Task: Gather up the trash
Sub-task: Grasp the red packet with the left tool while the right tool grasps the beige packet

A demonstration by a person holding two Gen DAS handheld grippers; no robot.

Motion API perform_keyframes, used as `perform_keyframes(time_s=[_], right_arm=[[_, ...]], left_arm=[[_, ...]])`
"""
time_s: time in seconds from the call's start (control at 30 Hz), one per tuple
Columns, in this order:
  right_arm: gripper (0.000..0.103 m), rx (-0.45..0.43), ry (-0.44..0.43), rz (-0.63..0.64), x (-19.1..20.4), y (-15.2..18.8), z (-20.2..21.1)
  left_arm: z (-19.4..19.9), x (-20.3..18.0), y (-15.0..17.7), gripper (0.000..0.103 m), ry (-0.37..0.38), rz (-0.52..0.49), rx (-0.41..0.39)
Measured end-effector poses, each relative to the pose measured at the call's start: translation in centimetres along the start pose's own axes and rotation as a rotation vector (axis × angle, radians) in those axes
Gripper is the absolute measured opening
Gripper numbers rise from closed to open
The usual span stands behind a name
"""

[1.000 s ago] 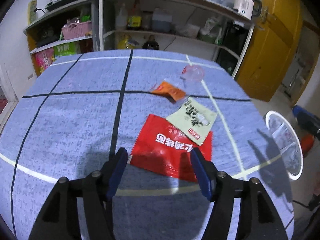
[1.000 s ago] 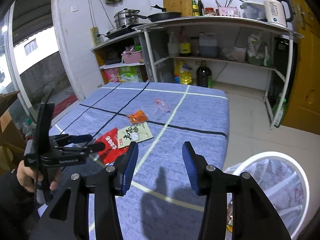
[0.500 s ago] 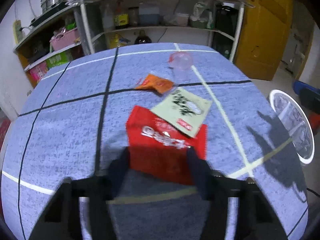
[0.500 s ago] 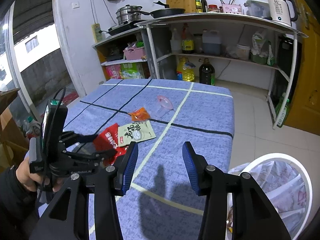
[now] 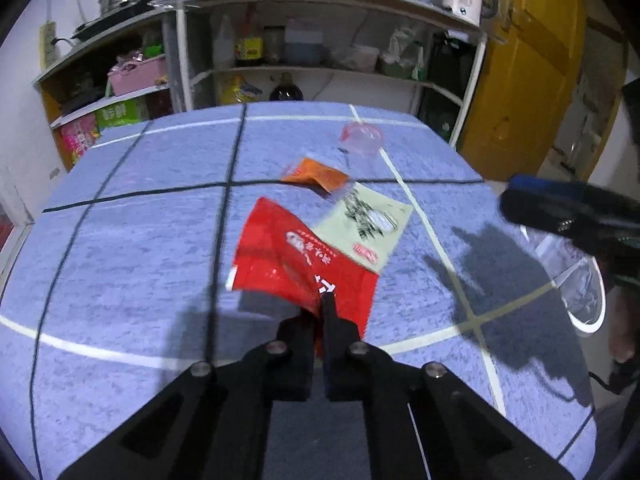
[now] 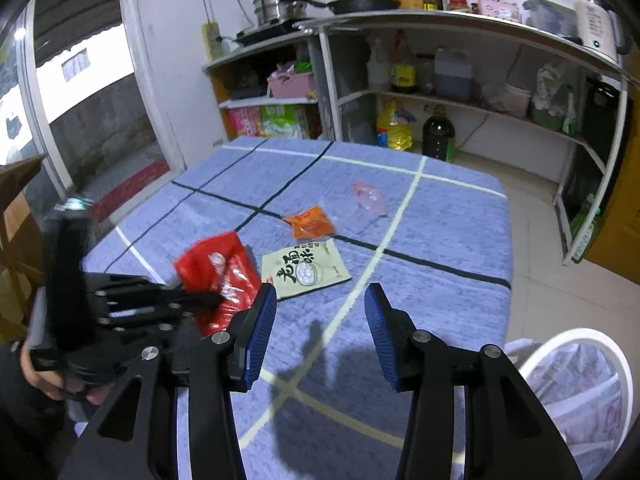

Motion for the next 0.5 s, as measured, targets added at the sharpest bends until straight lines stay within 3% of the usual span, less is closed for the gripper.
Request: perform_keyframes(time_s=[0.23, 0.5], right_arm=[[0.047, 0.072, 0.007, 0.049, 1.4, -1.1, -3.6], [0.052, 0.131, 0.018, 0.04, 1.3, -2.4, -8.1]], left_arm=[[2.3, 3.5, 0.1, 0.001, 0.013, 0.068, -0.057], [3.1, 5.7, 0.9, 0.001, 0.04, 0.097, -0.069]])
Point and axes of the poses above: each gripper's, at about its wrist camera, not at the fingertips, and z roughly against the way its jaws point, x to its left, y to its underside, the point moved 2 cm from there along -z, roughly the way its jaws point, and after that the axes turned 3 degrees about x, right-handed, at the moved point
